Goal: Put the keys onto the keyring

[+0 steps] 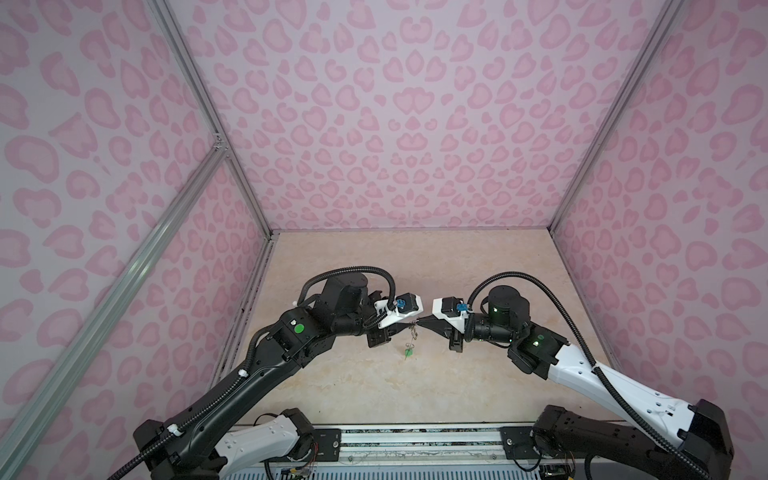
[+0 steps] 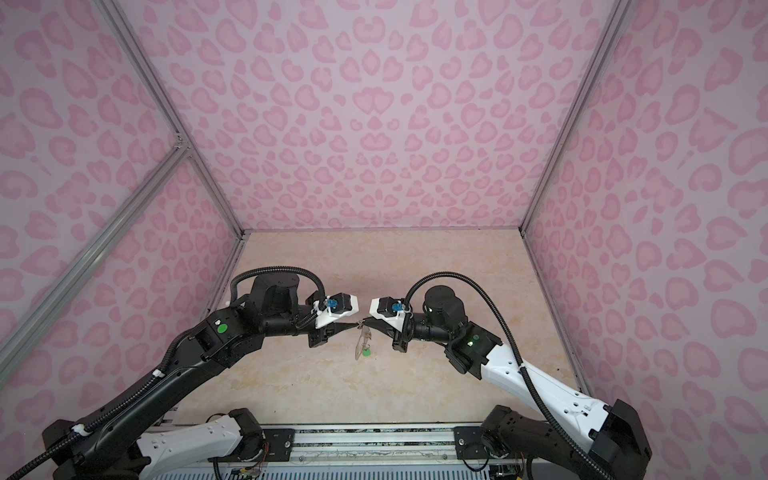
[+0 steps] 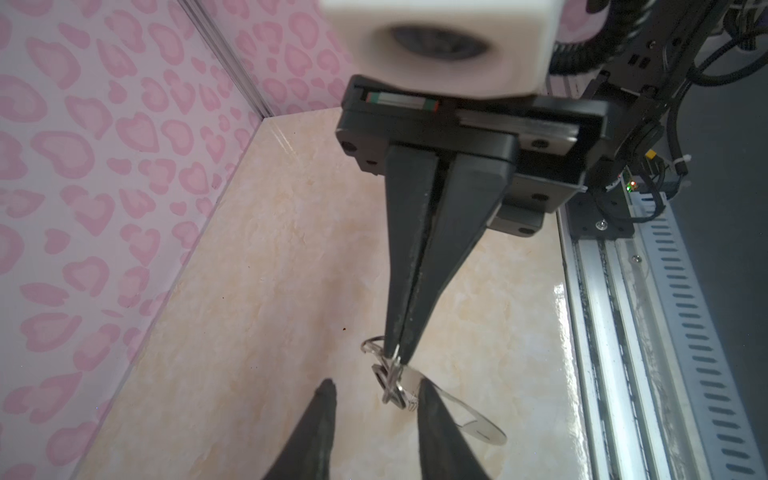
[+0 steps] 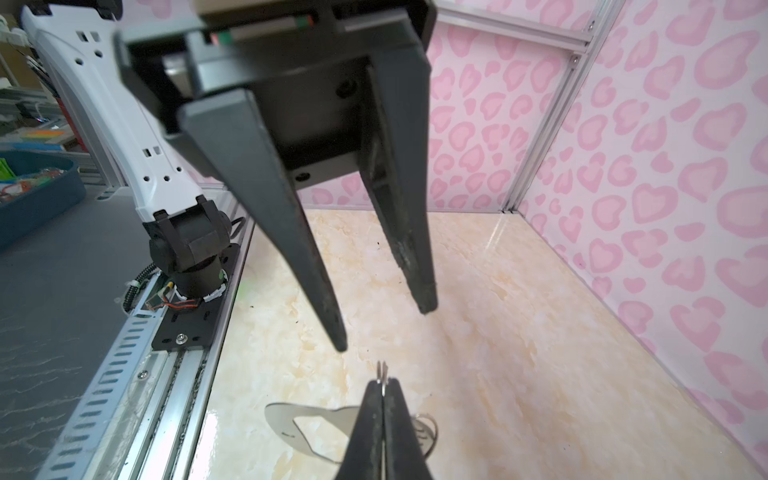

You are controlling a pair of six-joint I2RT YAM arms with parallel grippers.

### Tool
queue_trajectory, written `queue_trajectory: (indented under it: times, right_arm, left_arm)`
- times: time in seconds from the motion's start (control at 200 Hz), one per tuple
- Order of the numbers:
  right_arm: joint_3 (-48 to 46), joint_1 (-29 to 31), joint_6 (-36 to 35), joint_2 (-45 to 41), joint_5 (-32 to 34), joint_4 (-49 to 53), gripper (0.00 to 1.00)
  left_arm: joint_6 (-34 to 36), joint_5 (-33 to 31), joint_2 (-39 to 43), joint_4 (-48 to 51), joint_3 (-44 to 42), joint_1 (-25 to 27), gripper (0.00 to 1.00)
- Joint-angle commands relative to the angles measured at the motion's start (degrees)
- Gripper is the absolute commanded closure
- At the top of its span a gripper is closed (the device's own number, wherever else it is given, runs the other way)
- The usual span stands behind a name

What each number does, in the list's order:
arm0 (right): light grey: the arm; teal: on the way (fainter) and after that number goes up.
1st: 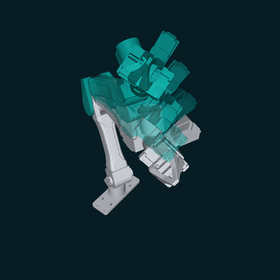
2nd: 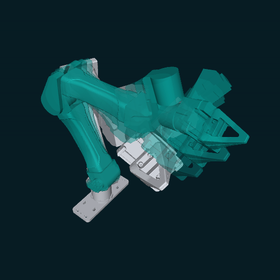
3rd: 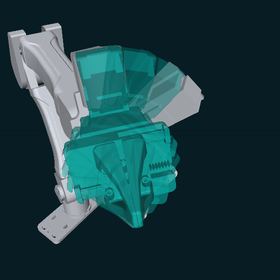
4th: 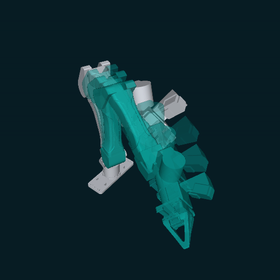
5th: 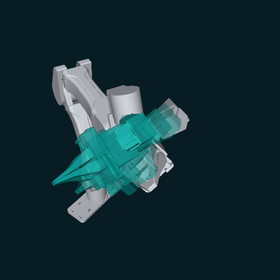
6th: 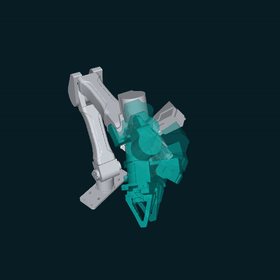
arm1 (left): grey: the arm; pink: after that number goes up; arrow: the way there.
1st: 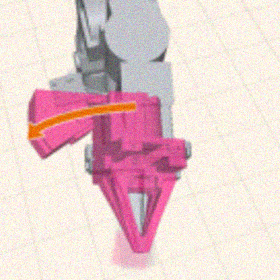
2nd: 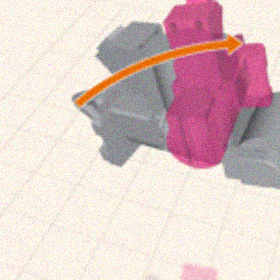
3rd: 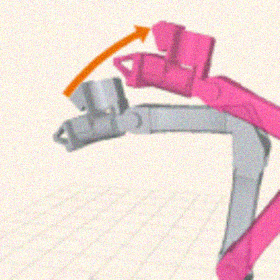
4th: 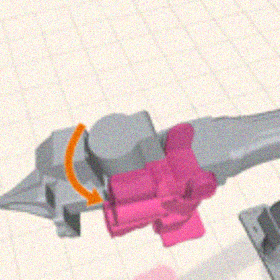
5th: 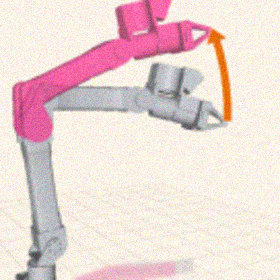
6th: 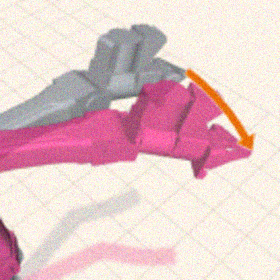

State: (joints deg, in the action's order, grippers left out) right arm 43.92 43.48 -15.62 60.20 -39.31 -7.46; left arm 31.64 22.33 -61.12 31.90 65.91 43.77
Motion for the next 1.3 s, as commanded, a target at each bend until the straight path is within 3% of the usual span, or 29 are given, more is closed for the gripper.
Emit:
queue_trajectory:
  times: [0.0, 0.32, 0.615, 0.69, 0.81, 1.05, 1.295]
  right_arm:
    - [-1.46, 0.0, 2.97, -0.69, -1.72, -8.95, 1.0]
    - [-1.23, 0.02, 3.5, -0.44, -3.23, -9.79, 1.0]
    - [-0.94, 0.02, 3.67, 0.49, -3.36, -9.2, 1.0]
    - [-0.87, -0.09, 3.31, 0.03, -1.51, -7.82, 1.0]
    - [-0.43, -0.49, 1.31, -2.14, 3.27, -2.76, 0.74]
    - [2.81, -1.25, -1.53, -4.22, 10.49, 7.36, 0.55]
    - [3.83, -1.12, 1.85, -1.69, 8.12, 4.59, 0.69]
  left_arm:
    - [-3.95, 4.65, 0.73, -5.59, -1.68, -0.75, 0.65]
    - [-6.85, 8.43, 1.71, -10.42, -6.32, -2.37, 0.71]
    - [-5.67, 10.63, 1.62, -10.07, -5.85, -2.6, 0.96]
    - [-5.11, 10.56, 1.45, -9.0, -5.19, -2.6, 0.97]
    - [-3.7, 8.32, 0.21, -5.0, -2.84, -2.51, 0.97]
    - [2.61, -1.28, -6.4, 8.83, 7.47, -0.24, 0.97]
    - [4.45, -5.05, -11.09, 14.51, 16.13, 2.42, 0.97]
